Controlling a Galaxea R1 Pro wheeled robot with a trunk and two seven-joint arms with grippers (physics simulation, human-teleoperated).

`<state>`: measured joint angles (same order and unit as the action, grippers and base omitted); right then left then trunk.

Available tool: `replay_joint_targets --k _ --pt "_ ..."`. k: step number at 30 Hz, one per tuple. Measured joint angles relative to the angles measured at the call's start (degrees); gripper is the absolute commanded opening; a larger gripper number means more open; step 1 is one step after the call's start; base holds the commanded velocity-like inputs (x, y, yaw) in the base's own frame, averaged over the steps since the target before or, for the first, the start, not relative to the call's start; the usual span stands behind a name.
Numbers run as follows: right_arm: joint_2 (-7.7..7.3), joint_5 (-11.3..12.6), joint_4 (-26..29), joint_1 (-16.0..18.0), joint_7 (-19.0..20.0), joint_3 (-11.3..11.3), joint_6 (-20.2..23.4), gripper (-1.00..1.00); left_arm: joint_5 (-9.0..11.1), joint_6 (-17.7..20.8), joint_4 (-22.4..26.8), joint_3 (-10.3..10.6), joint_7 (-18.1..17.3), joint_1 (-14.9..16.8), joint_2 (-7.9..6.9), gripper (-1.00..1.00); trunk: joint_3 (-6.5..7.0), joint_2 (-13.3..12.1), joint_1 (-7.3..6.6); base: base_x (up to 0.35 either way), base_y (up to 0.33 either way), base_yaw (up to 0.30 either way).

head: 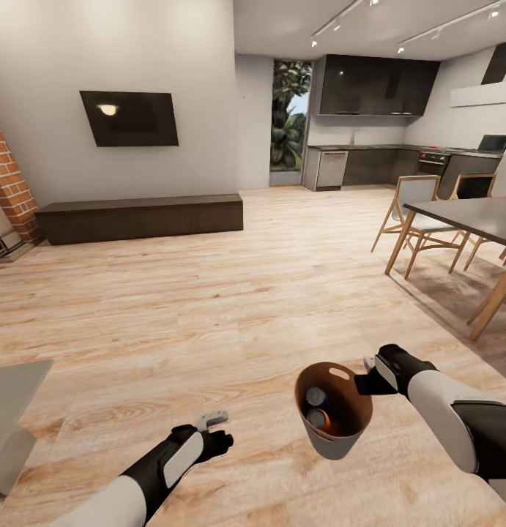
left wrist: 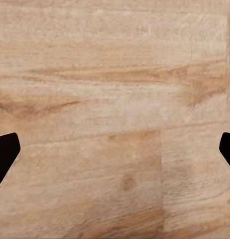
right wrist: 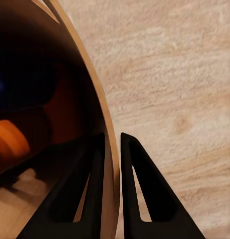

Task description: Put the three can of soda from the living room inside the tash can in the kitchen.

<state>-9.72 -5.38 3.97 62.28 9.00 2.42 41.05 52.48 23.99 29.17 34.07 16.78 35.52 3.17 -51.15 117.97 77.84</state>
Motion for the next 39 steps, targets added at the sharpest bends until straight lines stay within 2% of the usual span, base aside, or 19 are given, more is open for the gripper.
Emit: replay_joint_targets --k 2,4,6,9,12,19,39 --pt "0.01 -0.23 -0.02 -0.13 -0.14 0.28 -0.03 -1.00 0.02 0.00 1.28 -0.01 0.04 -0.04 -0.74 1.00 0.00 0.00 0.00 0.000 0.000 0.000" --pt "0.00 -0.32 -0.05 -0.24 -0.21 0.36 -0.04 -1.00 0.04 0.09 4.24 -0.04 0.07 -0.10 -2.15 1.00 0.00 0.00 0.00 0.000 0.000 0.000" --pt "0.00 -0.23 -0.04 -0.35 -0.24 0.27 -0.06 -1.00 0.01 0.35 9.21 -0.03 0.10 -0.23 -4.74 1.00 0.00 0.00 0.00 0.000 0.000 0.000" --pt "0.09 -0.08 -0.04 -0.41 -0.22 0.12 -0.08 -1.00 0.05 0.53 14.14 0.07 0.16 -0.53 -7.18 1.00 -0.18 0.39 0.21 0.000 0.000 0.000" --pt "0.19 0.06 0.01 -0.42 -0.31 0.02 -0.10 -1.00 0.07 0.51 15.75 0.10 0.17 -0.64 -7.93 1.00 -0.71 1.59 0.87 0.000 0.000 0.000" --pt "0.03 -0.03 0.04 -0.44 0.17 0.10 -0.11 -1.00 0.08 0.29 16.76 0.04 0.17 -0.71 -8.41 1.00 -1.97 4.39 2.41 0.000 0.000 0.000" --pt "0.04 -0.43 -0.13 -0.44 0.50 0.34 -0.15 -1.00 0.08 0.10 16.76 0.03 0.01 -0.71 -8.45 1.00 -5.56 12.42 6.81 0.000 0.000 0.000"
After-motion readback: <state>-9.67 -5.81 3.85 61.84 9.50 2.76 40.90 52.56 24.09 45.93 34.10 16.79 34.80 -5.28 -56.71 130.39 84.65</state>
